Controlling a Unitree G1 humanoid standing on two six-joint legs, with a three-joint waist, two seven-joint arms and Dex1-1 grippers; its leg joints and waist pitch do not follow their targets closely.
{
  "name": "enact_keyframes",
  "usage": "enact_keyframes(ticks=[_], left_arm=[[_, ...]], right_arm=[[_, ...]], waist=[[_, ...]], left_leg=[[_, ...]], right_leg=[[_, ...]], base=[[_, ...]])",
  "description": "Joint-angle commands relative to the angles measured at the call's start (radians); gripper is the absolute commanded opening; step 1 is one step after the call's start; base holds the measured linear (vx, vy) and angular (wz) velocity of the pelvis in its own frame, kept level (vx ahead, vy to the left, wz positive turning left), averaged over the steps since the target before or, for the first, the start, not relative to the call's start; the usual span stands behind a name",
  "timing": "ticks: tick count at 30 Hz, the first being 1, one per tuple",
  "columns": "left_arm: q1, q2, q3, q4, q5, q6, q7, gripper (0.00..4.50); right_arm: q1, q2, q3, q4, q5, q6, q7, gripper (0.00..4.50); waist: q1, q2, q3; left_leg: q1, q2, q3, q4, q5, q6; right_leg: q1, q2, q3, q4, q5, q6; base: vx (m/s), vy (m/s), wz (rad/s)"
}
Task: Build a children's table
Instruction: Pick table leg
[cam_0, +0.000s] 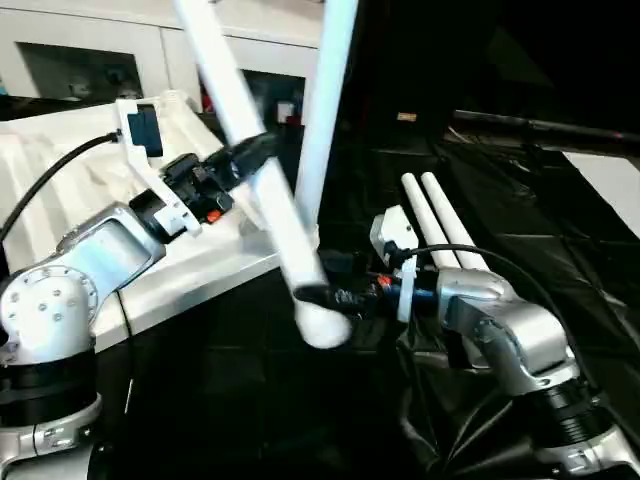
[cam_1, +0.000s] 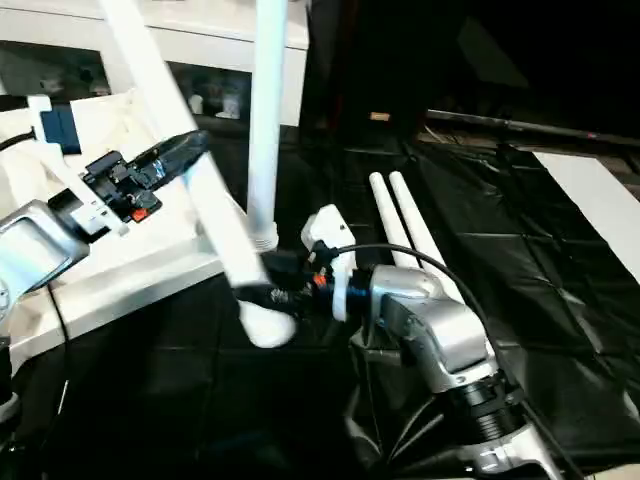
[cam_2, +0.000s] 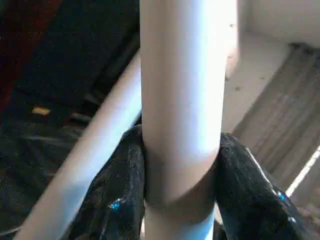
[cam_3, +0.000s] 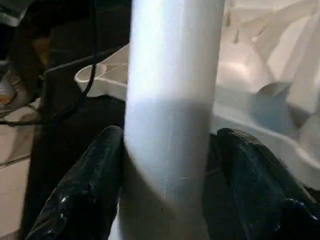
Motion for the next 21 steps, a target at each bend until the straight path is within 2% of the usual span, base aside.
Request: enact_keyframes(ticks=[1, 4, 8, 14, 16, 17, 19, 21], left_arm=[[-0.017, 0.01, -0.007, -0.031, -0.019, 0.012, -0.033, 1.7], [-0.014, 0.014, -0.014, -0.033, -0.018, 0.013, -0.048, 1.7], [-0.015, 0.021, -0.012, -0.03, -0.025, 0.016, -0.052, 1.7], [-0.008, 0.019, -0.019, -0.026, 0.007, 0.0, -0.05, 1.7], [-0.011, 0.012, -0.023, -0.012, 0.033, -0.001, -0.008, 2.26], [-0.021, -0.005, -0.015, 0.02, 0.034, 0.011, 0.047, 2.4], [-0.019, -0.008, -0.02, 0.023, 0.049, 0.006, 0.06, 2.42], [-0.015, -0.009, -0.029, 0.019, 0.062, 0.002, 0.066, 2.66]], right_arm=[[0.003, -0.019, -0.002, -0.012, 0.012, 0.03, -0.004, 2.68], [0.006, -0.017, -0.008, -0.013, 0.023, 0.044, -0.008, 2.29], [0.008, -0.015, -0.015, -0.019, 0.027, 0.06, -0.011, 2.04], [0.013, 0.004, -0.019, -0.022, 0.015, 0.046, -0.032, 1.88], [0.012, 0.011, -0.018, -0.016, 0.001, 0.025, -0.05, 1.88], [0.009, 0.019, -0.01, -0.004, -0.035, -0.013, -0.082, 1.88], [0.007, 0.024, -0.004, 0.003, -0.055, -0.031, -0.096, 1.88], [0.005, 0.028, 0.005, 0.008, -0.076, -0.051, -0.11, 1.87]], waist=[[0.0, 0.018, -0.059], [0.002, 0.02, -0.059], [0.003, 0.02, -0.06], [0.002, 0.02, -0.06], [0.001, 0.02, -0.061], [0.002, 0.022, -0.061], [0.002, 0.021, -0.06], [0.002, 0.02, -0.06]], left_leg=[[0.013, 0.033, -0.007, -0.073, -0.167, -0.054], [0.014, 0.032, -0.007, -0.073, -0.179, -0.058], [0.013, 0.033, -0.009, -0.074, -0.174, -0.064], [0.011, 0.033, -0.009, -0.074, -0.167, -0.066], [0.011, 0.033, -0.008, -0.074, -0.166, -0.068], [0.012, 0.033, -0.009, -0.074, -0.168, -0.07], [0.014, 0.032, -0.008, -0.074, -0.175, -0.08], [0.012, 0.033, -0.009, -0.075, -0.176, -0.078]], right_leg=[[0.047, -0.067, 0.047, -0.07, -0.245, -0.122], [0.046, -0.068, 0.046, -0.071, -0.262, -0.117], [0.047, -0.067, 0.046, -0.069, -0.249, -0.116], [0.048, -0.067, 0.046, -0.068, -0.234, -0.12], [0.047, -0.068, 0.046, -0.068, -0.233, -0.12], [0.048, -0.068, 0.046, -0.067, -0.235, -0.12], [0.045, -0.068, 0.046, -0.069, -0.242, -0.115], [0.047, -0.068, 0.046, -0.07, -0.25, -0.109]], base=[[0.0, 0.0, 0.0], [0.0, 0.0, 0.0], [0.0, 0.0, 0.0], [0.0, 0.0, 0.0], [0.0, 0.0, 0.0], [0.0, 0.0, 0.0], [0.0, 0.0, 0.0], [0.0, 0.0, 0.0]])
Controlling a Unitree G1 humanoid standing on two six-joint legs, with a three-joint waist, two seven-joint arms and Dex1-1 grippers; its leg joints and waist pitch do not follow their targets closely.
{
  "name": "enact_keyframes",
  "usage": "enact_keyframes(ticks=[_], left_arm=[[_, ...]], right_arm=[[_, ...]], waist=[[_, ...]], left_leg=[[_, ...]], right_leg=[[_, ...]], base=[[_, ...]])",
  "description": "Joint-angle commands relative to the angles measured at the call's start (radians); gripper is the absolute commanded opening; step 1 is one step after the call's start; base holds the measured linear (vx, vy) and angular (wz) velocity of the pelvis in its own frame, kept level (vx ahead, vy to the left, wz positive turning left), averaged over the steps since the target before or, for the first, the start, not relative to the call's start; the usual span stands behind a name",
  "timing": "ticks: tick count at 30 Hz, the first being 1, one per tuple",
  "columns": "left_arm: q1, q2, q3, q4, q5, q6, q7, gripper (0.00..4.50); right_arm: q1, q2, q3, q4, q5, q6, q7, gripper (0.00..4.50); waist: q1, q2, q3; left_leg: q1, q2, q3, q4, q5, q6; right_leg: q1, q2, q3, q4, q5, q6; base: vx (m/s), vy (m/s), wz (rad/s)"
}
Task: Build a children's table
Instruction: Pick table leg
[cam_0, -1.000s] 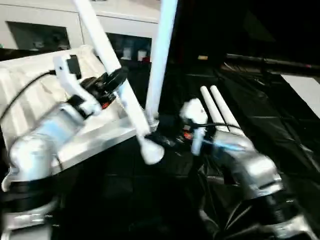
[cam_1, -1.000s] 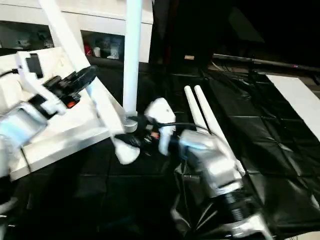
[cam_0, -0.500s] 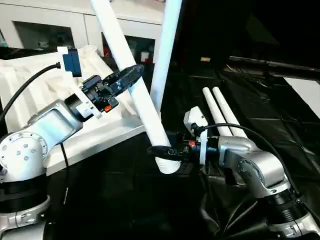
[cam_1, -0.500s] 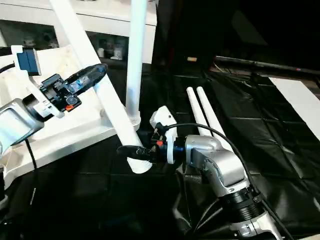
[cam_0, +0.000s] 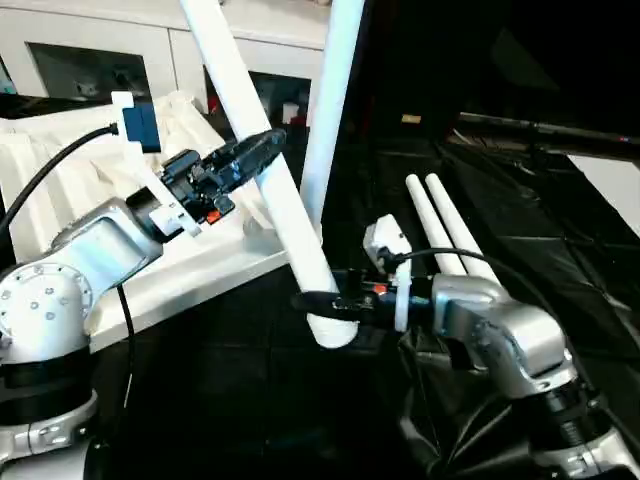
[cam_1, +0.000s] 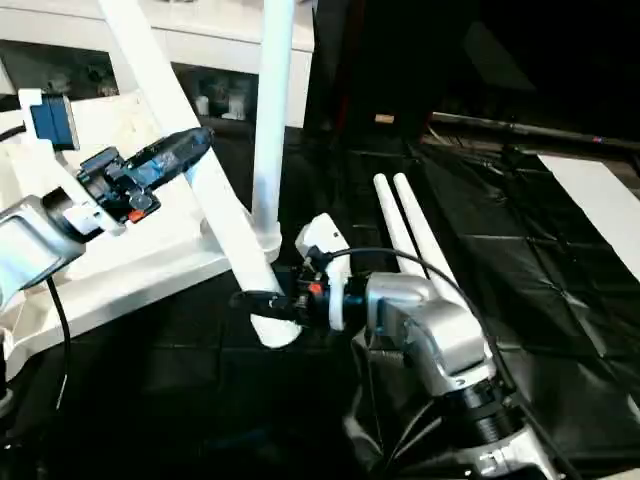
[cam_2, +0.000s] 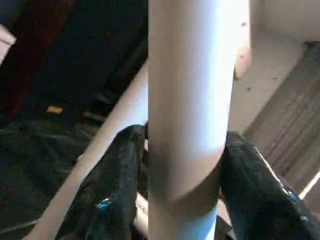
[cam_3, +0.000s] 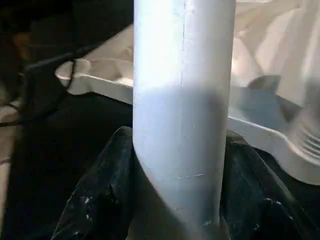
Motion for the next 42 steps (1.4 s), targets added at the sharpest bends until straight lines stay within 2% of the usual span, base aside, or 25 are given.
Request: enact_keyframes(ticks=[1, 4, 8, 12, 14, 17, 18, 25, 26, 27, 29, 32, 35, 38, 40, 42], left_arm=[[0.004, -0.02, -0.066, -0.018, 0.112, -0.046, 0.061, 2.77], [0.015, -0.061, -0.129, -0.037, 0.241, -0.09, 0.175, 2.83], [0.02, -0.151, -0.145, -0.017, 0.317, -0.105, 0.351, 2.83], [0.018, -0.211, -0.107, 0.003, 0.331, -0.128, 0.455, 2.83], [0.019, -0.22, -0.098, 0.004, 0.35, -0.138, 0.475, 2.47], [0.02, -0.241, -0.079, 0.001, 0.384, -0.163, 0.508, 2.44], [0.02, -0.243, -0.079, 0.001, 0.388, -0.164, 0.511, 2.17], [0.019, -0.244, -0.095, -0.011, 0.404, -0.179, 0.499, 2.0], [0.019, -0.229, -0.107, -0.015, 0.398, -0.178, 0.466, 1.99], [0.02, -0.193, -0.132, -0.022, 0.39, -0.17, 0.397, 1.99], [0.023, -0.165, -0.141, -0.03, 0.376, -0.159, 0.333, 1.98], [0.031, -0.098, -0.149, -0.039, 0.343, -0.129, 0.215, 1.84], [0.039, -0.052, -0.143, -0.051, 0.293, -0.095, 0.122, 1.85], [0.045, 0.008, -0.139, -0.084, 0.196, -0.042, -0.023, 1.84], [0.042, 0.005, -0.126, -0.099, 0.149, -0.028, -0.052, 1.84], [0.038, 0.0, -0.117, -0.107, 0.114, -0.023, -0.069, 1.84]], right_arm=[[-0.011, 0.025, -0.001, 0.005, -0.04, -0.041, -0.06, 1.87], [-0.026, 0.063, 0.031, 0.013, -0.112, -0.097, -0.139, 1.87], [-0.054, 0.141, 0.039, 0.053, -0.178, -0.15, -0.267, 1.87], [-0.064, 0.183, 0.036, 0.073, -0.203, -0.169, -0.329, 1.87], [-0.065, 0.186, 0.037, 0.076, -0.213, -0.174, -0.334, 1.87], [-0.066, 0.194, 0.036, 0.086, -0.232, -0.188, -0.35, 1.87], [-0.066, 0.194, 0.036, 0.088, -0.234, -0.19, -0.352, 1.87], [-0.069, 0.2, 0.038, 0.113, -0.266, -0.229, -0.375, 1.87], [-0.066, 0.204, 0.031, 0.11, -0.244, -0.236, -0.351, 2.43], [-0.061, 0.211, 0.007, 0.098, -0.19, -0.226, -0.312, 2.57], [-0.057, 0.213, -0.021, 0.081, -0.132, -0.185, -0.274, 2.6], [-0.059, 0.172, -0.042, 0.059, -0.064, -0.102, -0.182, 2.9], [-0.058, 0.119, -0.038, 0.051, -0.028, -0.06, -0.089, 2.98], [-0.056, 0.053, -0.031, 0.037, 0.039, 0.005, 0.036, 3.05], [-0.055, 0.034, -0.017, 0.032, 0.046, 0.017, 0.067, 3.05], [-0.052, 0.024, -0.007, 0.028, 0.05, 0.023, 0.084, 3.05]], waist=[[-0.002, 0.02, -0.06], [-0.004, 0.021, -0.061], [-0.007, 0.015, -0.062], [-0.009, 0.017, -0.062], [-0.008, 0.018, -0.063], [-0.009, 0.018, -0.062], [-0.008, 0.019, -0.062], [-0.009, 0.019, -0.061], [-0.009, 0.02, -0.061], [-0.008, 0.019, -0.061], [-0.01, 0.019, -0.06], [-0.01, 0.021, -0.061], [-0.006, 0.021, -0.061], [-0.002, 0.019, -0.06], [-0.002, 0.02, -0.06], [-0.001, 0.014, -0.059]], left_leg=[[0.012, 0.034, -0.01, -0.077, -0.178, -0.075], [0.01, 0.037, -0.01, -0.076, -0.18, -0.079], [0.008, 0.033, -0.01, -0.075, -0.181, -0.082], [0.008, 0.032, -0.01, -0.074, -0.176, -0.08], [0.008, 0.031, -0.011, -0.074, -0.176, -0.076], [0.009, 0.032, -0.01, -0.074, -0.179, -0.074], [0.008, 0.033, -0.011, -0.075, -0.18, -0.074], [0.009, 0.032, -0.011, -0.075, -0.192, -0.073], [0.009, 0.032, -0.011, -0.075, -0.193, -0.073], [0.01, 0.031, -0.011, -0.075, -0.194, -0.072], [0.013, 0.032, -0.012, -0.078, -0.217, -0.061], [0.014, 0.032, -0.011, -0.077, -0.183, -0.056], [0.014, 0.032, -0.007, -0.075, -0.173, -0.057], [0.014, 0.03, -0.007, -0.075, -0.17, -0.052], [0.011, 0.032, -0.007, -0.075, -0.168, -0.055], [0.01, 0.032, -0.005, -0.074, -0.167, -0.053]], right_leg=[[0.047, -0.068, 0.046, -0.072, -0.251, -0.105], [0.046, -0.07, 0.047, -0.073, -0.253, -0.091], [0.046, -0.068, 0.047, -0.073, -0.255, -0.083], [0.045, -0.065, 0.048, -0.07, -0.215, -0.078], [0.046, -0.064, 0.046, -0.07, -0.206, -0.073], [0.045, -0.065, 0.047, -0.071, -0.199, -0.071], [0.045, -0.065, 0.047, -0.071, -0.199, -0.071], [0.043, -0.065, 0.047, -0.072, -0.21, -0.067], [0.043, -0.064, 0.047, -0.072, -0.208, -0.069], [0.043, -0.065, 0.046, -0.073, -0.212, -0.067], [0.04, -0.064, 0.047, -0.073, -0.241, -0.059], [0.043, -0.061, 0.047, -0.067, -0.196, -0.072], [0.043, -0.062, 0.047, -0.066, -0.176, -0.1], [0.047, -0.066, 0.046, -0.066, -0.194, -0.119], [0.047, -0.067, 0.047, -0.064, -0.193, -0.127], [0.048, -0.069, 0.047, -0.066, -0.204, -0.136]], base=[[0.0, 0.0, 0.0], [0.0, 0.0, 0.0], [0.0, 0.0, 0.0], [0.0, 0.0, 0.0], [0.0, 0.0, 0.0], [0.0, 0.0, 0.0], [0.0, 0.0, 0.0], [0.0, 0.0, 0.0], [0.0, 0.0, 0.0], [0.0, 0.0, 0.0], [0.0, 0.0, 0.0], [0.0, 0.0, 0.0], [0.0, 0.0, 0.0], [0.0, 0.0, 0.0], [0.0, 0.0, 0.0], [0.0, 0.0, 0.0]])
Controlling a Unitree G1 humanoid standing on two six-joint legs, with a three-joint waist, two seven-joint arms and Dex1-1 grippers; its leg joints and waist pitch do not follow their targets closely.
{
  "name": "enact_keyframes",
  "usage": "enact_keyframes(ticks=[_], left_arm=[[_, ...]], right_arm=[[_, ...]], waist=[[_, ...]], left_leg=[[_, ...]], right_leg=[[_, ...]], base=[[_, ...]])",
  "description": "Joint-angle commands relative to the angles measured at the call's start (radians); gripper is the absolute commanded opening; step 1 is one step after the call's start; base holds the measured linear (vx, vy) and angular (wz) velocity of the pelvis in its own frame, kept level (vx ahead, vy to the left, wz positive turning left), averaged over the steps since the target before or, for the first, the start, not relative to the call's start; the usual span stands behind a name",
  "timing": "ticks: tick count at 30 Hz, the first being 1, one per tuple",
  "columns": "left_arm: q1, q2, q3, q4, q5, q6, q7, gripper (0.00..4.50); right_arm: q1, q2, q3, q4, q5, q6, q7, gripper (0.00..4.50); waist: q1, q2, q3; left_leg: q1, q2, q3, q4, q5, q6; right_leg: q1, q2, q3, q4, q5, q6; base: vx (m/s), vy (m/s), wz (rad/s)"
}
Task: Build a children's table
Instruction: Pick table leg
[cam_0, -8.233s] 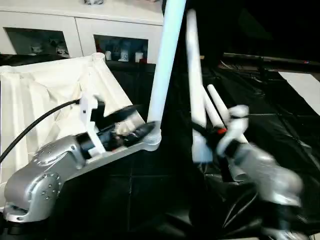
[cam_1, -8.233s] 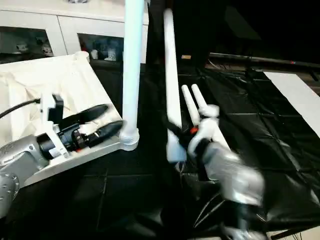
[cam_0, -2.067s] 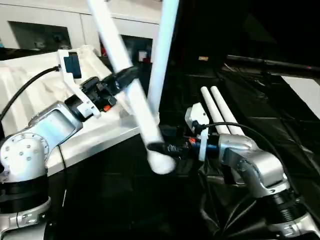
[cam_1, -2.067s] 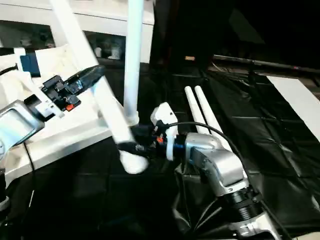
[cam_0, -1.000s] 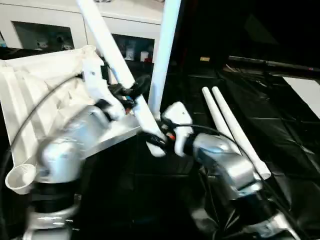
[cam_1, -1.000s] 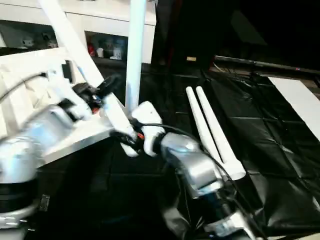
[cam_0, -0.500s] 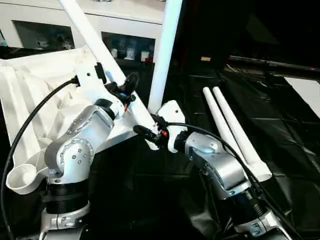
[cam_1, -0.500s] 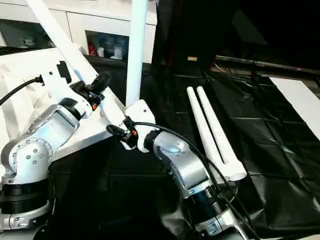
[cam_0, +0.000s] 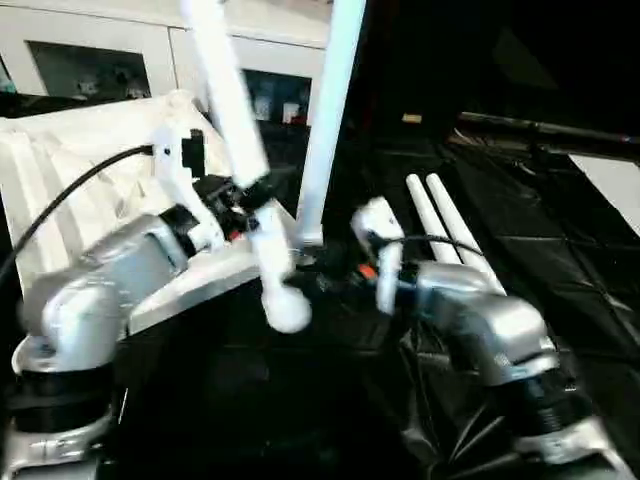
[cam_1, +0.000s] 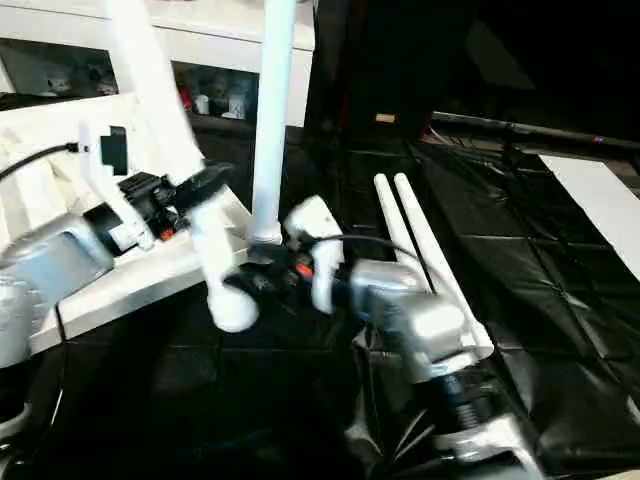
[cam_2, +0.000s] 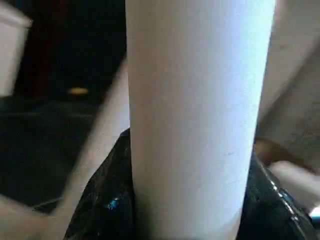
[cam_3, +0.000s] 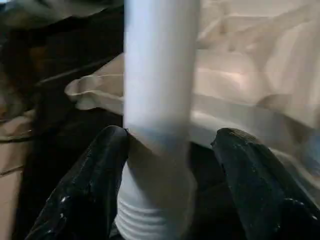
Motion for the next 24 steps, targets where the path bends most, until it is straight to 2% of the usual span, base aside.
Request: enact_keyframes(ticks=[1, 2, 4, 7, 9, 13, 18, 21, 24], left_arm=[[-0.015, -0.017, 0.017, -0.054, -0.119, 0.021, -0.076, 1.84], [-0.015, -0.019, 0.021, -0.057, -0.133, 0.024, -0.09, 1.84], [-0.014, -0.023, 0.025, -0.065, -0.156, 0.026, -0.121, 1.84], [-0.01, -0.025, 0.027, -0.067, -0.168, 0.024, -0.138, 1.84], [-0.007, -0.015, 0.026, -0.064, -0.177, 0.029, -0.154, 1.84], [-0.006, -0.009, 0.028, -0.063, -0.181, 0.036, -0.163, 1.84], [-0.005, -0.007, 0.03, -0.062, -0.184, 0.029, -0.165, 1.84], [-0.002, -0.014, 0.027, -0.052, -0.149, 0.011, -0.151, 1.84], [-0.011, -0.034, 0.017, -0.019, -0.072, -0.019, -0.067, 1.84]], right_arm=[[0.006, -0.023, 0.02, -0.029, 0.016, 0.028, 0.034, 3.05], [0.008, -0.025, 0.022, -0.032, 0.016, 0.033, 0.036, 3.05], [0.01, -0.026, 0.026, -0.037, 0.014, 0.047, 0.036, 2.76], [0.011, -0.023, 0.022, -0.039, 0.024, 0.063, 0.039, 2.65], [0.01, -0.028, 0.022, -0.047, 0.037, 0.074, 0.05, 2.34], [0.011, -0.033, 0.021, -0.053, 0.045, 0.08, 0.059, 2.14], [0.014, -0.035, 0.019, -0.06, 0.051, 0.082, 0.059, 2.0], [0.017, -0.026, 0.017, -0.062, 0.043, 0.068, 0.042, 1.98], [0.015, -0.005, 0.013, -0.05, 0.01, 0.03, -0.008, 1.98]], waist=[[0.0, 0.013, -0.058], [0.001, 0.015, -0.058], [-0.002, 0.014, -0.057], [-0.002, 0.016, -0.056], [-0.001, 0.017, -0.056], [0.0, 0.02, -0.058], [0.0, 0.018, -0.06], [-0.001, 0.02, -0.06], [-0.001, 0.019, -0.058]], left_leg=[[0.011, 0.032, -0.005, -0.074, -0.171, -0.052], [0.012, 0.033, -0.006, -0.074, -0.175, -0.054], [0.01, 0.033, -0.007, -0.075, -0.184, -0.057], [0.014, 0.034, -0.008, -0.076, -0.2, -0.058], [0.013, 0.034, -0.008, -0.077, -0.202, -0.061], [0.013, 0.035, -0.009, -0.077, -0.192, -0.065], [0.012, 0.034, -0.009, -0.076, -0.177, -0.065], [0.013, 0.034, -0.008, -0.076, -0.181, -0.067], [0.012, 0.035, -0.009, -0.077, -0.187, -0.069]], right_leg=[[0.048, -0.07, 0.047, -0.07, -0.235, -0.132], [0.047, -0.072, 0.047, -0.07, -0.25, -0.133], [0.046, -0.07, 0.047, -0.072, -0.264, -0.128], [0.044, -0.07, 0.048, -0.077, -0.3, -0.106], [0.044, -0.069, 0.047, -0.077, -0.308, -0.1], [0.044, -0.068, 0.047, -0.074, -0.281, -0.103], [0.047, -0.068, 0.047, -0.071, -0.25, -0.112], [0.046, -0.068, 0.047, -0.071, -0.243, -0.117], [0.046, -0.069, 0.047, -0.073, -0.26, -0.111]], base=[[0.0, 0.0, 0.0], [0.0, 0.0, 0.0], [0.0, 0.0, 0.0], [0.0, 0.0, 0.0], [0.0, 0.0, 0.0], [0.0, 0.0, 0.0], [0.0, 0.0, 0.0], [0.0, 0.0, 0.0], [0.0, 0.0, 0.0]])
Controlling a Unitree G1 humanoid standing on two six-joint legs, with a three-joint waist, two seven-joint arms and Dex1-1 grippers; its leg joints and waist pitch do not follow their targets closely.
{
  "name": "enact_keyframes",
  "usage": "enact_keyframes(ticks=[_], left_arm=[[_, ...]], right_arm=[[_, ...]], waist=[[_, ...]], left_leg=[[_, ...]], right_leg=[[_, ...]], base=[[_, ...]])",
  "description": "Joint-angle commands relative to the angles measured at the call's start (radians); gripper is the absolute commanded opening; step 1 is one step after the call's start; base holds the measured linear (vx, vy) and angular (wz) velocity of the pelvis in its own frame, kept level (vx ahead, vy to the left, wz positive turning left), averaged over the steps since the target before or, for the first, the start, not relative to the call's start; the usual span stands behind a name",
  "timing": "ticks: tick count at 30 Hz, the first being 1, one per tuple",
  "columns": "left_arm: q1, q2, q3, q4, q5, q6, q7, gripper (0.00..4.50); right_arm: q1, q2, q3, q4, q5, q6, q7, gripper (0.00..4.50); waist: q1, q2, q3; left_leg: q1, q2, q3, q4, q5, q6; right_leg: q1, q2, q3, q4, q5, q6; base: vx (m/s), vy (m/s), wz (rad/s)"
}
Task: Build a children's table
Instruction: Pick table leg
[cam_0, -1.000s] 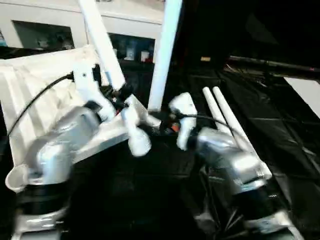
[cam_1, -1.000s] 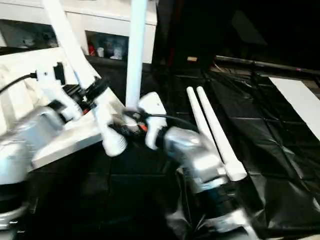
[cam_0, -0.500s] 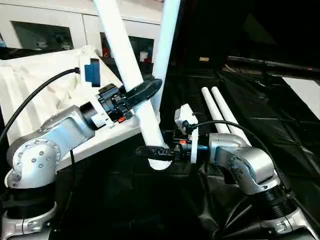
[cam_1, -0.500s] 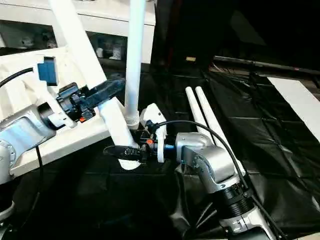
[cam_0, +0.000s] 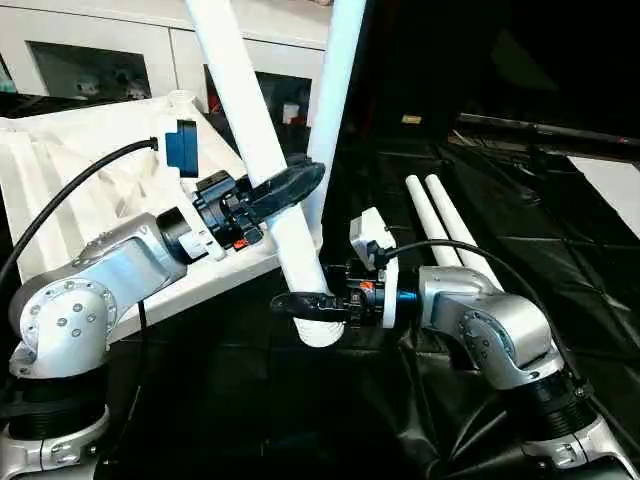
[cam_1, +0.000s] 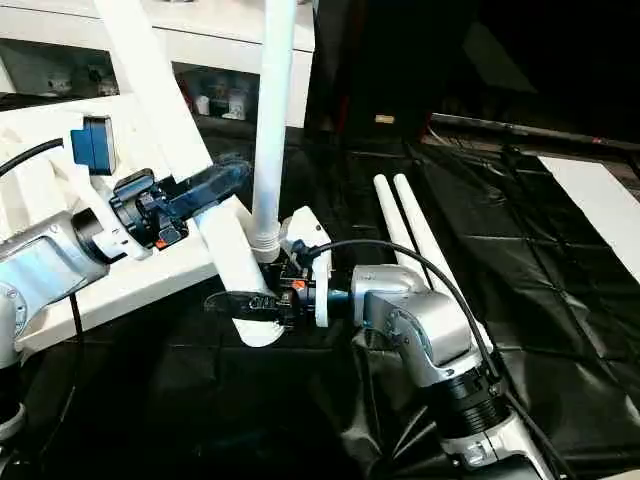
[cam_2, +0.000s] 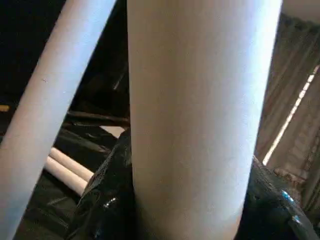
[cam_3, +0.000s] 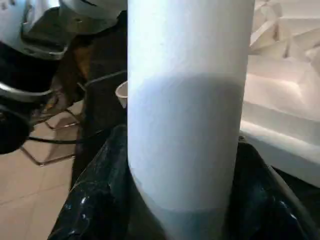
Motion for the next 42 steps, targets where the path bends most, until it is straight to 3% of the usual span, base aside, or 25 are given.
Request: enact_keyframes(ticks=[1, 2, 6, 8, 11, 14, 17, 18, 23, 31, 33, 34, 37, 38, 42], left_arm=[[-0.019, -0.014, -0.003, 0.011, 0.036, -0.025, 0.05, 2.19], [-0.025, -0.021, -0.009, 0.022, 0.066, -0.031, 0.089, 2.54], [-0.033, -0.051, -0.031, 0.019, 0.142, -0.047, 0.202, 2.67], [-0.028, -0.067, -0.085, 0.009, 0.312, -0.127, 0.315, 2.98], [-0.031, -0.112, -0.074, 0.025, 0.362, -0.154, 0.418, 2.97], [-0.04, -0.187, 0.007, 0.069, 0.321, -0.113, 0.551, 2.97], [-0.042, -0.202, 0.024, 0.076, 0.309, -0.108, 0.569, 2.97], [-0.044, -0.212, 0.034, 0.08, 0.295, -0.105, 0.572, 2.68], [-0.052, -0.265, 0.081, 0.089, 0.237, -0.095, 0.641, 2.37], [-0.059, -0.346, 0.109, 0.066, 0.198, -0.124, 0.669, 1.83], [-0.055, -0.337, 0.101, 0.06, 0.199, -0.121, 0.653, 1.8], [-0.048, -0.315, 0.084, 0.049, 0.211, -0.111, 0.624, 1.78], [-0.045, -0.298, 0.071, 0.045, 0.217, -0.104, 0.6, 1.78], [-0.046, -0.28, 0.061, 0.042, 0.22, -0.096, 0.579, 1.77], [-0.054, -0.18, 0.034, 0.029, 0.173, -0.03, 0.431, 1.77]], right_arm=[[0.012, -0.003, -0.018, 0.017, -0.039, -0.018, -0.043, 1.98], [0.007, 0.008, -0.017, 0.028, -0.058, -0.033, -0.069, 1.95], [0.002, 0.035, -0.005, 0.046, -0.108, -0.079, -0.128, 1.93], [-0.001, 0.06, 0.005, 0.059, -0.149, -0.12, -0.189, 1.93], [-0.005, 0.076, 0.016, 0.074, -0.18, -0.147, -0.232, 1.93], [-0.018, 0.101, 0.048, 0.114, -0.257, -0.21, -0.308, 1.93], [-0.022, 0.106, 0.055, 0.124, -0.27, -0.218, -0.32, 1.93], [-0.025, 0.117, 0.056, 0.13, -0.275, -0.224, -0.331, 1.93], [-0.042, 0.147, 0.068, 0.158, -0.321, -0.26, -0.377, 1.93], [-0.052, 0.167, 0.069, 0.193, -0.362, -0.311, -0.418, 1.93], [-0.052, 0.169, 0.061, 0.194, -0.351, -0.316, -0.41, 1.93], [-0.05, 0.177, 0.041, 0.188, -0.318, -0.309, -0.383, 2.49], [-0.049, 0.178, 0.031, 0.181, -0.295, -0.298, -0.361, 2.62], [-0.049, 0.176, 0.025, 0.177, -0.282, -0.29, -0.345, 2.94], [-0.05, 0.138, -0.02, 0.128, -0.174, -0.181, -0.226, 3.05]], waist=[[-0.002, 0.021, -0.058], [-0.002, 0.023, -0.058], [-0.004, 0.022, -0.059], [-0.005, 0.022, -0.059], [-0.008, 0.019, -0.062], [-0.009, 0.018, -0.064], [-0.008, 0.019, -0.064], [-0.008, 0.019, -0.062], [-0.009, 0.02, -0.061], [-0.009, 0.017, -0.06], [-0.01, 0.017, -0.06], [-0.01, 0.017, -0.061], [-0.011, 0.017, -0.061], [-0.012, 0.019, -0.06], [-0.009, 0.019, -0.06]], left_leg=[[0.012, 0.034, -0.008, -0.077, -0.191, -0.072], [0.012, 0.034, -0.009, -0.078, -0.194, -0.073], [0.01, 0.035, -0.012, -0.079, -0.205, -0.079], [0.011, 0.037, -0.012, -0.077, -0.201, -0.077], [0.007, 0.036, -0.012, -0.075, -0.176, -0.077], [0.007, 0.031, -0.009, -0.072, -0.166, -0.08], [0.008, 0.031, -0.01, -0.072, -0.174, -0.075], [0.008, 0.032, -0.01, -0.073, -0.181, -0.071], [0.008, 0.031, -0.01, -0.073, -0.202, -0.072], [0.008, 0.032, -0.011, -0.075, -0.21, -0.064], [0.007, 0.032, -0.011, -0.074, -0.208, -0.064], [0.008, 0.032, -0.012, -0.074, -0.208, -0.061], [0.01, 0.032, -0.011, -0.075, -0.209, -0.056], [0.009, 0.033, -0.011, -0.075, -0.208, -0.055], [0.013, 0.034, -0.012, -0.076, -0.202, -0.051]], right_leg=[[0.044, -0.068, 0.047, -0.074, -0.267, -0.109], [0.045, -0.069, 0.047, -0.075, -0.273, -0.107], [0.046, -0.069, 0.047, -0.077, -0.288, -0.089], [0.044, -0.068, 0.047, -0.078, -0.277, -0.077], [0.048, -0.068, 0.047, -0.074, -0.238, -0.075], [0.047, -0.066, 0.047, -0.069, -0.203, -0.096], [0.047, -0.064, 0.046, -0.07, -0.207, -0.092], [0.046, -0.064, 0.046, -0.072, -0.21, -0.09], [0.044, -0.065, 0.047, -0.073, -0.224, -0.092], [0.043, -0.065, 0.046, -0.078, -0.241, -0.062], [0.043, -0.065, 0.046, -0.077, -0.238, -0.062], [0.043, -0.064, 0.046, -0.076, -0.23, -0.063], [0.042, -0.064, 0.046, -0.075, -0.224, -0.067], [0.042, -0.063, 0.046, -0.075, -0.222, -0.07], [0.042, -0.062, 0.046, -0.071, -0.218, -0.075]], base=[[0.0, 0.0, 0.0], [0.0, 0.0, 0.0], [0.0, 0.0, 0.0], [0.0, 0.0, 0.0], [0.0, 0.0, 0.0], [0.0, 0.0, 0.0], [0.0, 0.0, 0.0], [0.0, 0.0, 0.0], [0.0, 0.0, 0.0], [0.0, 0.0, 0.0], [0.0, 0.0, 0.0], [0.0, 0.0, 0.0], [0.0, 0.0, 0.0], [0.0, 0.0, 0.0], [0.0, 0.0, 0.0]])
